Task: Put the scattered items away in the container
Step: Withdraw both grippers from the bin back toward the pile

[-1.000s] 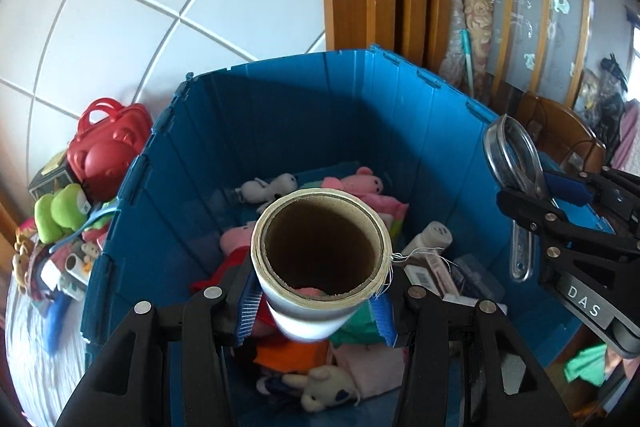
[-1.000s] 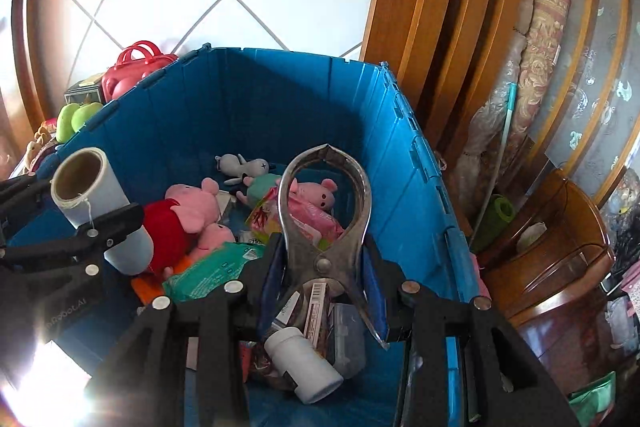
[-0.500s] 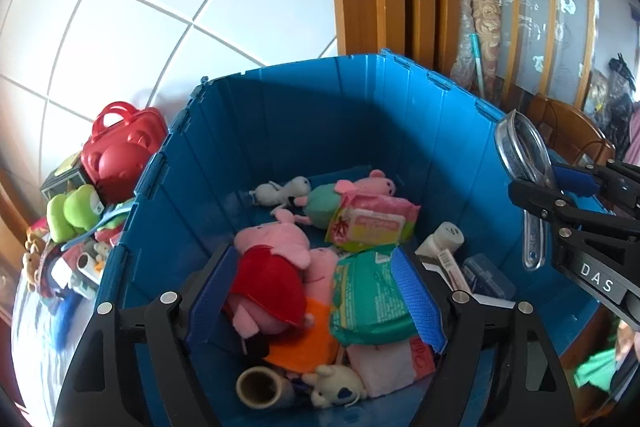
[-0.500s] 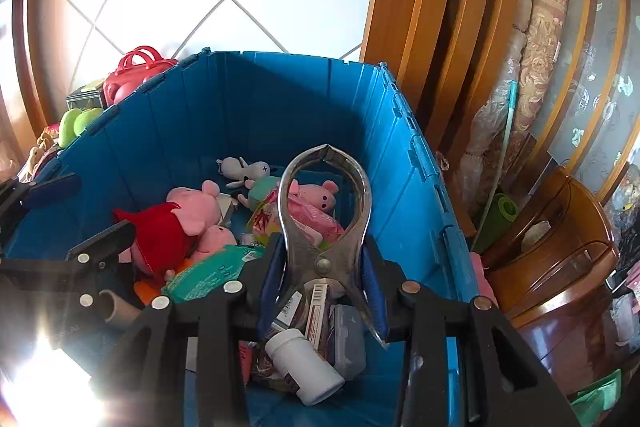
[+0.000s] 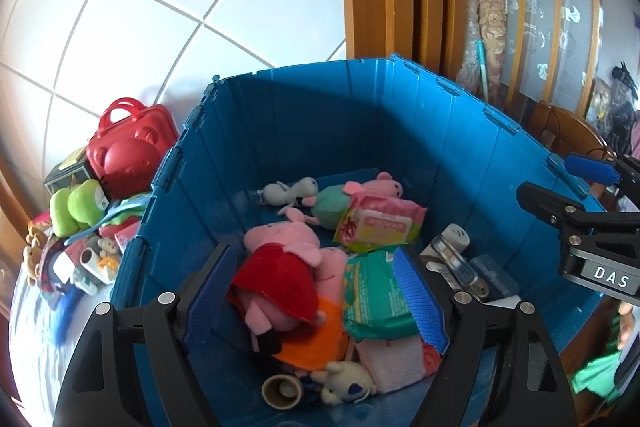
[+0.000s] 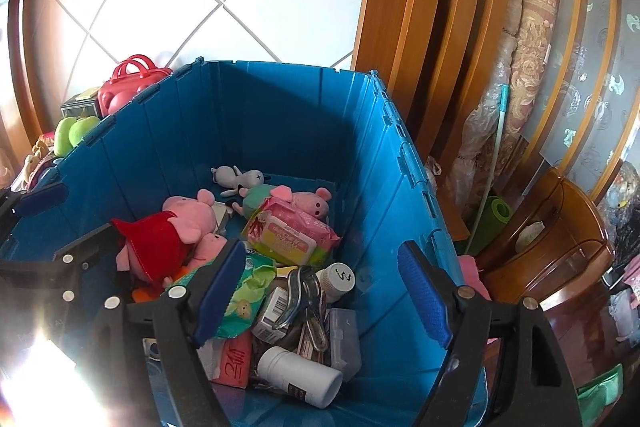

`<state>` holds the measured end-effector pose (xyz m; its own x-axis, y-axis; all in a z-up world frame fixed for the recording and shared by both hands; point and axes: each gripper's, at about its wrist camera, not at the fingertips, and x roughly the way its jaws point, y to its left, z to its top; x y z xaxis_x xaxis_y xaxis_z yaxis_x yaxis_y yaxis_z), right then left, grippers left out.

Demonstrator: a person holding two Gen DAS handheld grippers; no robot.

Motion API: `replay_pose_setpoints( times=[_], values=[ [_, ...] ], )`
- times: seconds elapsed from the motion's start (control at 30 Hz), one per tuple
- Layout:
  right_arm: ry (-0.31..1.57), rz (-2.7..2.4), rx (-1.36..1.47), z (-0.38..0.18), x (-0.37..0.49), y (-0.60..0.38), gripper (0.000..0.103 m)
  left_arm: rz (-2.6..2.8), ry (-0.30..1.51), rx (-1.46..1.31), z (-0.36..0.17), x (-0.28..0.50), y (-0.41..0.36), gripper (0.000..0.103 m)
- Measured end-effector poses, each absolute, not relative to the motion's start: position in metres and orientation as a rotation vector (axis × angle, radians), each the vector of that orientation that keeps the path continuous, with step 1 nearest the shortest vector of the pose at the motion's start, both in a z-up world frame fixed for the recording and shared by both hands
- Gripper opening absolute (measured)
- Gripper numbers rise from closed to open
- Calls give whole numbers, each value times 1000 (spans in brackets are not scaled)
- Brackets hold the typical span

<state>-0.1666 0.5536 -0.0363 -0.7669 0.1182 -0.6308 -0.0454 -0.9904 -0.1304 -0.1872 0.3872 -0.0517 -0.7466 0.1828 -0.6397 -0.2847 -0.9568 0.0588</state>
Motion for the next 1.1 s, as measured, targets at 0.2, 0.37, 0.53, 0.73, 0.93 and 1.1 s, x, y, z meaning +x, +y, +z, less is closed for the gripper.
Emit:
replay_pose_setpoints(
  times=[0.2,0.37,0.53,0.73,0.93,1.1],
  values=[
    [-162,2883,-994,-32,-160,546,101,2747,197,-918,-42,-176,371,83],
    [-147,2914,-961,-28,-156,537,103,2803,155,-872,-32,-163,346,85],
    [-101,2973,-917,-24,-152,522,103,2885,91,-846,-24,-148,305,87],
    [-71,3067,-889,-18,-151,479,103,3004,-40,-865,-25,-136,230,89],
    [-83,3204,-855,-13,-151,391,103,3125,-147,-950,-45,-129,134,89],
    [-133,3308,-821,-14,-149,292,103,3169,-160,-1084,-78,-129,39,89]
  ],
)
